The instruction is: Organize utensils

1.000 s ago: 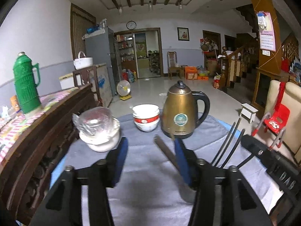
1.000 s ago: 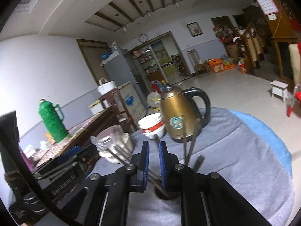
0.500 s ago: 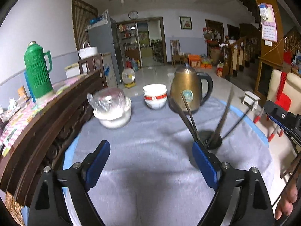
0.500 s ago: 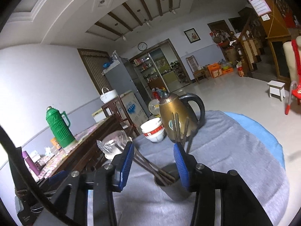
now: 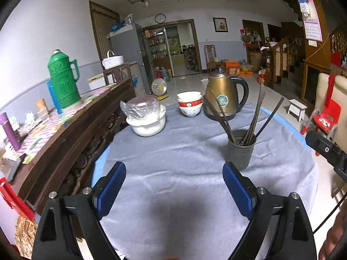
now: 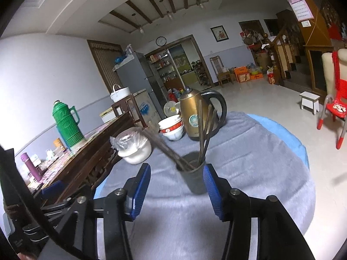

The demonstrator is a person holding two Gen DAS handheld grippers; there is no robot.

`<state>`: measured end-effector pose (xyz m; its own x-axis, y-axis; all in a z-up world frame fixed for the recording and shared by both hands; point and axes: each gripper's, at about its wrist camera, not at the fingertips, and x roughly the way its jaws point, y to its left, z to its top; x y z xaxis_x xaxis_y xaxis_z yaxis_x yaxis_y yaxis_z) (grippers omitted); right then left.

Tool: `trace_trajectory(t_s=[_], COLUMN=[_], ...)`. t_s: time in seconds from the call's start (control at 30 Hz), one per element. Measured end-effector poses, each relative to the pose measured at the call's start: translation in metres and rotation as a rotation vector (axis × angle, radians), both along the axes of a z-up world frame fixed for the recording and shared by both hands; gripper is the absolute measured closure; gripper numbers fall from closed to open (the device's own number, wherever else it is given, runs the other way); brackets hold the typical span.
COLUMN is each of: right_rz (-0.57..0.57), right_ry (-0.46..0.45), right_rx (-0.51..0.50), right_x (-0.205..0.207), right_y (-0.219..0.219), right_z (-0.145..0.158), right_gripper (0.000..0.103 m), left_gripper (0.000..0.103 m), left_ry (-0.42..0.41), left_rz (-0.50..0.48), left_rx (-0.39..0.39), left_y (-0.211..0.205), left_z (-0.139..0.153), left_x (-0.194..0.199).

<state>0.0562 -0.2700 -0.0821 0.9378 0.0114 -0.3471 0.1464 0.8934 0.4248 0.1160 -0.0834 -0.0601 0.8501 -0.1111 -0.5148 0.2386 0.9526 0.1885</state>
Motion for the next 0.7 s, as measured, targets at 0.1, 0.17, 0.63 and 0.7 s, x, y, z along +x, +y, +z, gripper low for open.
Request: trace_trajectory(t_s=[0.1,0.17,0.63,0.7], right_rz=[0.017,0.024,0.056,0.057], right_ry=[0.011,0.01,0.002,0.0], right_rx=[-0.018,-0.038,-0.096,-0.104], right_x=[-0.013,-0.023,-0.079,-0.08], right_y=[0.013,0.022,0.062,0.066], right_z=[-0.001,0.0,0.011,0.012], right_gripper=[0.049,0.049,0.047,0.047], left_gripper=[0.011,0.011,0.01,0.01], left_ry=[-0.023,-0.029,-0.055,-0.056], left_rz=[0.015,0.018,0.033,0.035], left_rx=[0.022,0.025,0.031,0.034], left_y=[0.006,0.01,0.037,0.04], left_z=[0.0,0.002,0.016,0.016], left_x=[-0.015,-0.023,-0.061,-0.063])
